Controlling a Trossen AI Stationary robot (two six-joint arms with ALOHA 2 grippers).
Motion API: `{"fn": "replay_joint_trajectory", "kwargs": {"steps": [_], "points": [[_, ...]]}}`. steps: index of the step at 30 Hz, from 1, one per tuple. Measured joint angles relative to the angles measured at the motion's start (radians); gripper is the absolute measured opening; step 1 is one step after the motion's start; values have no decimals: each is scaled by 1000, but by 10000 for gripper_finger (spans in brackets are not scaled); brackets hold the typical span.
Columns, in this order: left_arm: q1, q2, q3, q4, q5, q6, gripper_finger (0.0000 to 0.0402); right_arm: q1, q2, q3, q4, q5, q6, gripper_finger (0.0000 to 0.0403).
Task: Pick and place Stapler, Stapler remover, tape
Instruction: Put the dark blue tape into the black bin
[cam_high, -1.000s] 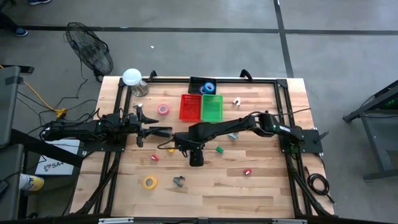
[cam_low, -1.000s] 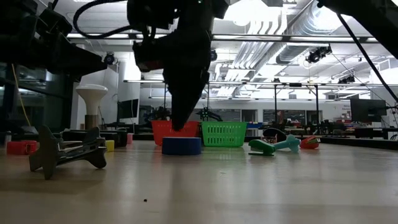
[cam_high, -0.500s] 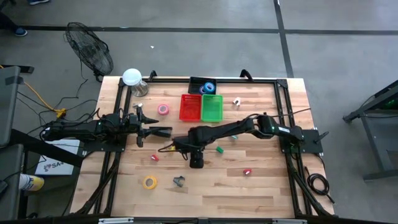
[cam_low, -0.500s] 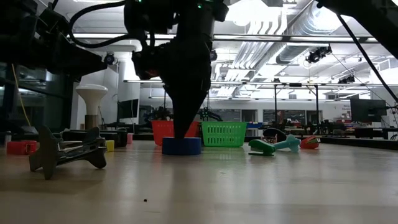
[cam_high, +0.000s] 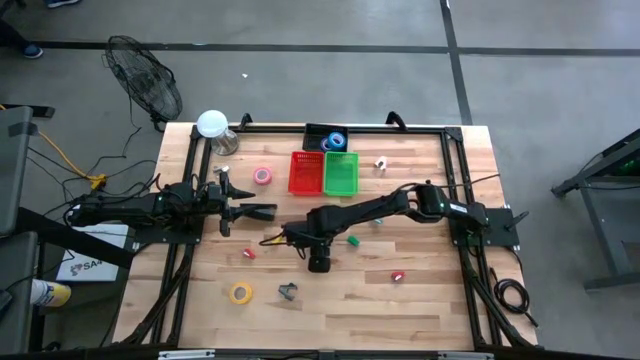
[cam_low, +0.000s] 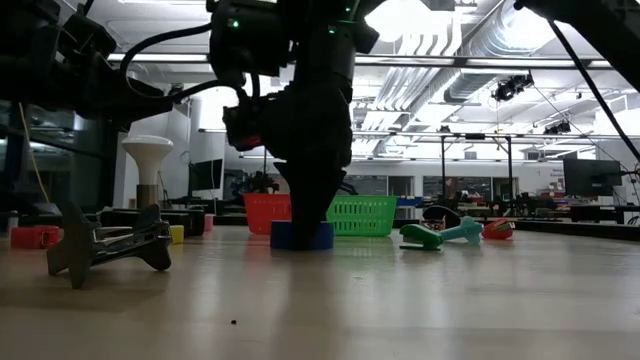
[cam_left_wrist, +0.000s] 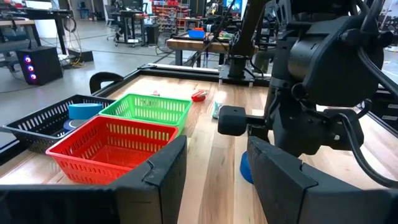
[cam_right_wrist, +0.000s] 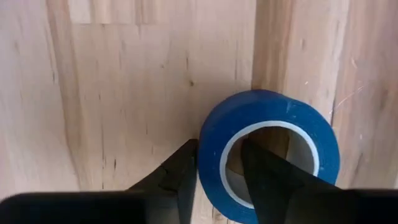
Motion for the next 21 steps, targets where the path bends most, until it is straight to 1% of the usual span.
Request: {"fn": "replay_joint_trajectory", "kwargs": {"steps": [6, 10, 16, 21], "points": [[0, 0, 0, 0, 0, 0, 165, 2, -40, -4, -28, -43, -43, 33], [0, 0, 0, 0, 0, 0, 165, -9, -79, -2, -57, -43, -80, 30], [0, 0, 0, 0, 0, 0, 165, -75, -176, -1, -88, 77, -109, 31], [0, 0, 0, 0, 0, 0, 165, -175, -221, -1, -21, 134, -144, 31]]}}
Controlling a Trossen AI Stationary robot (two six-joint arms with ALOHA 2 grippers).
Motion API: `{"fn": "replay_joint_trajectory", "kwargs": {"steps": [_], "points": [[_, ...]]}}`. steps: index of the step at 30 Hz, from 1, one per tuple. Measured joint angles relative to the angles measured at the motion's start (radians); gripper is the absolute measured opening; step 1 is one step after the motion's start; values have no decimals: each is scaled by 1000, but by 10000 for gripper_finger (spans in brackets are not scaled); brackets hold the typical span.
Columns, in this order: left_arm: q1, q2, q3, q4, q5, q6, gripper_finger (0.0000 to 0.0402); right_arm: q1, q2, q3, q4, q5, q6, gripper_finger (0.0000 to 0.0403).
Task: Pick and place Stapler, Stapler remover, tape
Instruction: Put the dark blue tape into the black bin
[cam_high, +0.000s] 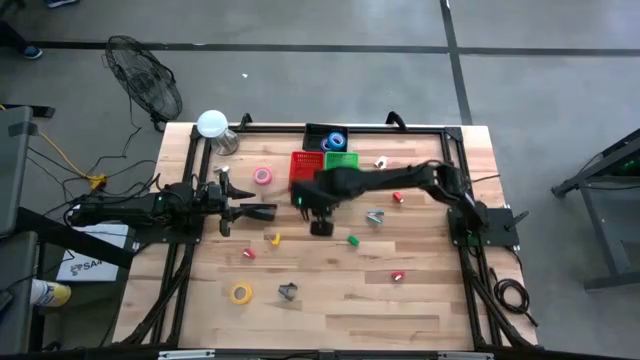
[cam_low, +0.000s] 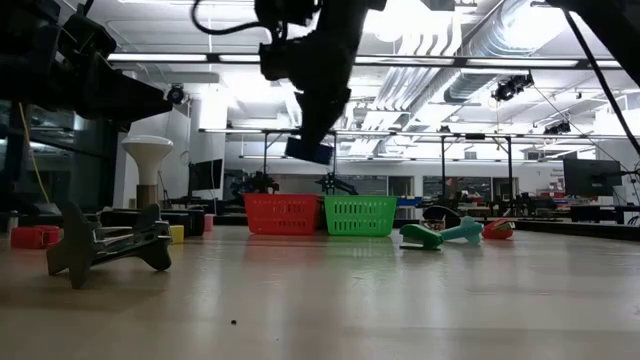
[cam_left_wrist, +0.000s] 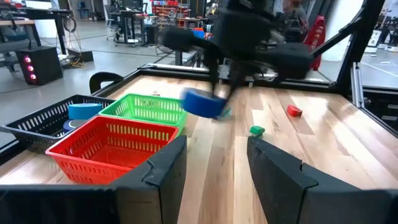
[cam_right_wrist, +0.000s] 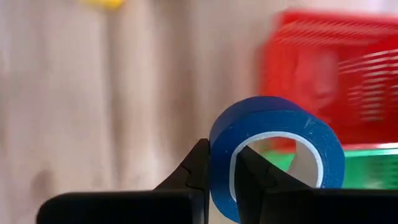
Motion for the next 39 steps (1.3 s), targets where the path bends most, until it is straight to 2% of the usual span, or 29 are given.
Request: {"fn": "replay_joint_trajectory", "kwargs": {"steps": [10, 18, 26, 33, 39], "points": [[0, 0, 0, 0, 0, 0, 165, -219, 5, -1, 213, -16, -102, 31], [0, 0, 0, 0, 0, 0, 165, -362, 12, -1, 320, -130, -144, 31], [0, 0, 0, 0, 0, 0, 165, -457, 12, -111, 536, -235, -143, 31], [0, 0, 0, 0, 0, 0, 165, -514, 13, -233, 707, -314, -58, 31], [0, 0, 0, 0, 0, 0, 165, -533, 13, -285, 730, -349, -29, 35]]}}
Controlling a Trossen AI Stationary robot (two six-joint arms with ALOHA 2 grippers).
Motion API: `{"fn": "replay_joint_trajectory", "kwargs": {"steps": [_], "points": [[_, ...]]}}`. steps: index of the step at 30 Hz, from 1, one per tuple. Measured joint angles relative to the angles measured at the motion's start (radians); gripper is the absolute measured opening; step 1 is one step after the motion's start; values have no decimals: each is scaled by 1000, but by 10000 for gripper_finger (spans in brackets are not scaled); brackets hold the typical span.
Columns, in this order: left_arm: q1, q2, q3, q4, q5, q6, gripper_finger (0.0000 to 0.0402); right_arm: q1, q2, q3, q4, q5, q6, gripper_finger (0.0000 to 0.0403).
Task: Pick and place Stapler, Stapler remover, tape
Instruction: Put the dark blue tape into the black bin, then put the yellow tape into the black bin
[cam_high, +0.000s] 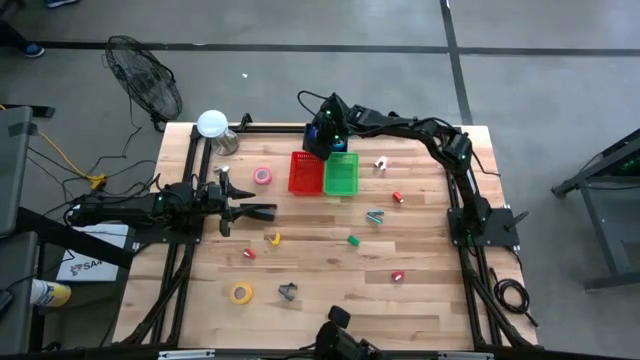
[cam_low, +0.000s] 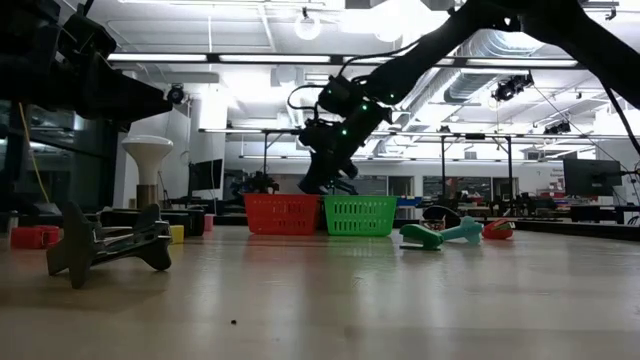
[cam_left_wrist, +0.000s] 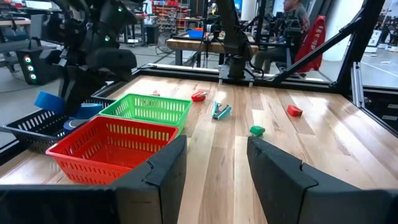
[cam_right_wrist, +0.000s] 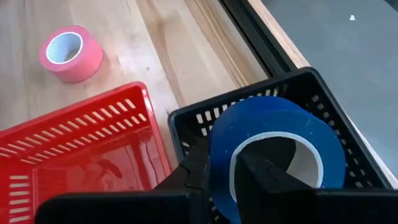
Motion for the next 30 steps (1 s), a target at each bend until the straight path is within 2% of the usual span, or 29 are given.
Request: {"fn": "replay_joint_trajectory", "kwargs": {"steps": [18, 26, 30], "points": [[0, 0, 0, 0, 0, 0, 165, 0, 0, -6, 28, -15, -4, 111], [0, 0, 0, 0, 0, 0, 165, -6, 0, -6, 26, 57, -13, 159], [0, 0, 0, 0, 0, 0, 165, -6, 0, -5, 26, 45, -6, 178]]}}
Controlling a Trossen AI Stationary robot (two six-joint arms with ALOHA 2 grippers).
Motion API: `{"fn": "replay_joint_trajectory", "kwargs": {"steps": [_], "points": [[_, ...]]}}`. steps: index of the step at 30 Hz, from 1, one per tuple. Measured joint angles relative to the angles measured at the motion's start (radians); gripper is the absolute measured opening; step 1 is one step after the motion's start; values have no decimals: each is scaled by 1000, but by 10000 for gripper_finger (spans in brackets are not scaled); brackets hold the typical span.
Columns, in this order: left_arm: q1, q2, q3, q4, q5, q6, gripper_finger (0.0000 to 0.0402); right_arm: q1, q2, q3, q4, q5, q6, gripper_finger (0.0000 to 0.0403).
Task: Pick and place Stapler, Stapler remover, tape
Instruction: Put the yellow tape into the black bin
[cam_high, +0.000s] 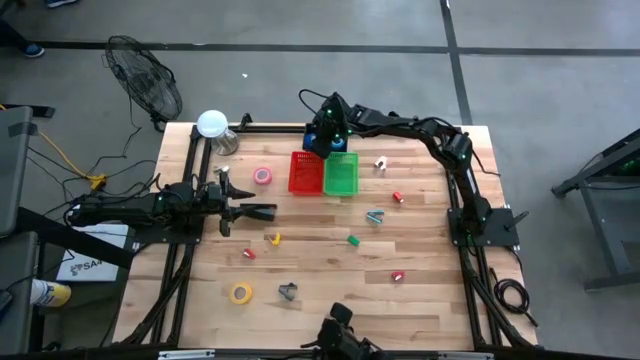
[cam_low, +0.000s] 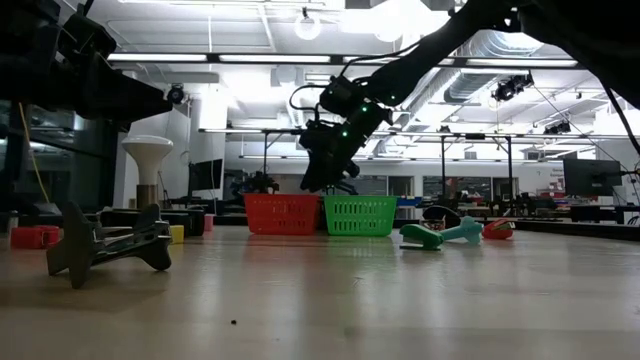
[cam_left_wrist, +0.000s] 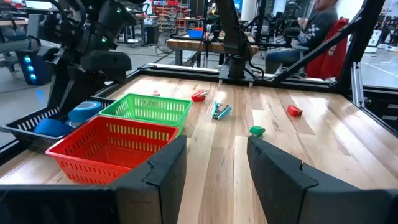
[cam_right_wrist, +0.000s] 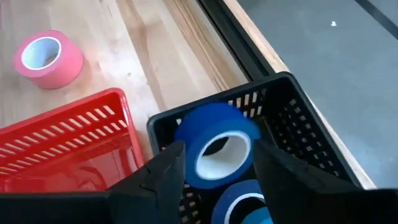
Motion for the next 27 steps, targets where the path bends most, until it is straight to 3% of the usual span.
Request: {"fn": "replay_joint_trajectory", "kwargs": {"steps": [9, 18, 27], "points": [[0, 0, 0, 0, 0, 0, 165, 0, -61, 0, -65, 3, -34, 186], [0, 0, 0, 0, 0, 0, 165, 2, -153, 1, -243, 25, -87, 186], [0, 0, 0, 0, 0, 0, 165, 7, -164, 1, -304, 26, -129, 186]]}}
